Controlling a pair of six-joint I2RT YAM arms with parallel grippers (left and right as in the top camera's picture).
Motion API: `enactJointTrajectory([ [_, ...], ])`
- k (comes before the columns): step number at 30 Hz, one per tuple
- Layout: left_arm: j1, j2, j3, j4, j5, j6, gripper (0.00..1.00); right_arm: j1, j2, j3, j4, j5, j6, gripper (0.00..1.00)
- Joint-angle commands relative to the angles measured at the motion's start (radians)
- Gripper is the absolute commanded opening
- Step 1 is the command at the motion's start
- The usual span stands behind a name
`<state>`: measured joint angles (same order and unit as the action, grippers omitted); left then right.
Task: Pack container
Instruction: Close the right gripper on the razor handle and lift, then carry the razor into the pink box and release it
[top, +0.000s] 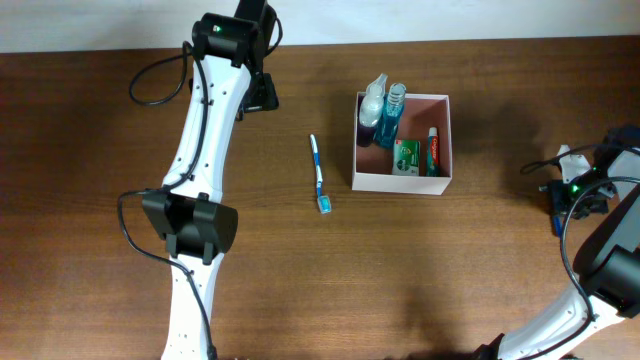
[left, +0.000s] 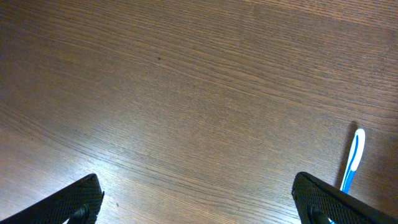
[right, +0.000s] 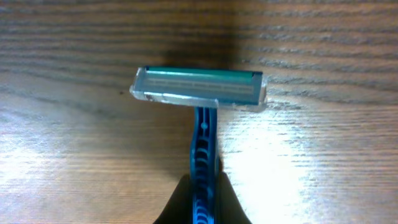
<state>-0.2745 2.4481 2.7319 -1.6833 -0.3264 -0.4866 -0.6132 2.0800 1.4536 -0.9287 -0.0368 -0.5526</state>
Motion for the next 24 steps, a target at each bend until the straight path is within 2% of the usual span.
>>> enactJointTrajectory([
  [1, 0.0, -0.002, -0.005, -0.001, -0.011, 0.013, 0.99, 0.0, 0.008, 0.105, -0.044, -0.064, 0.019, 0.04],
  [3, 0.0, -0.002, -0.005, -0.001, -0.011, 0.013, 0.99, 0.006, 0.008, 0.164, -0.09, -0.105, 0.023, 0.04],
  [9, 0.0, -0.002, -0.005, -0.001, -0.011, 0.013, 0.99, 0.068, 0.008, 0.405, -0.298, -0.279, 0.175, 0.04],
  [13, 0.0, -0.002, -0.005, -0.001, -0.011, 0.013, 0.99, 0.147, 0.008, 0.507, -0.398, -0.402, 0.186, 0.04],
  [17, 0.0, -0.002, -0.005, -0.001, -0.011, 0.013, 1.0, 0.256, 0.008, 0.525, -0.398, -0.405, 0.286, 0.04],
  [22, 0.0, -0.002, -0.005, -0.001, -0.011, 0.013, 0.99, 0.386, 0.008, 0.524, -0.301, -0.404, 0.407, 0.04],
  [24, 0.0, -0.002, -0.005, -0.001, -0.011, 0.013, 0.99, 0.429, 0.008, 0.524, -0.272, -0.403, 0.413, 0.04],
])
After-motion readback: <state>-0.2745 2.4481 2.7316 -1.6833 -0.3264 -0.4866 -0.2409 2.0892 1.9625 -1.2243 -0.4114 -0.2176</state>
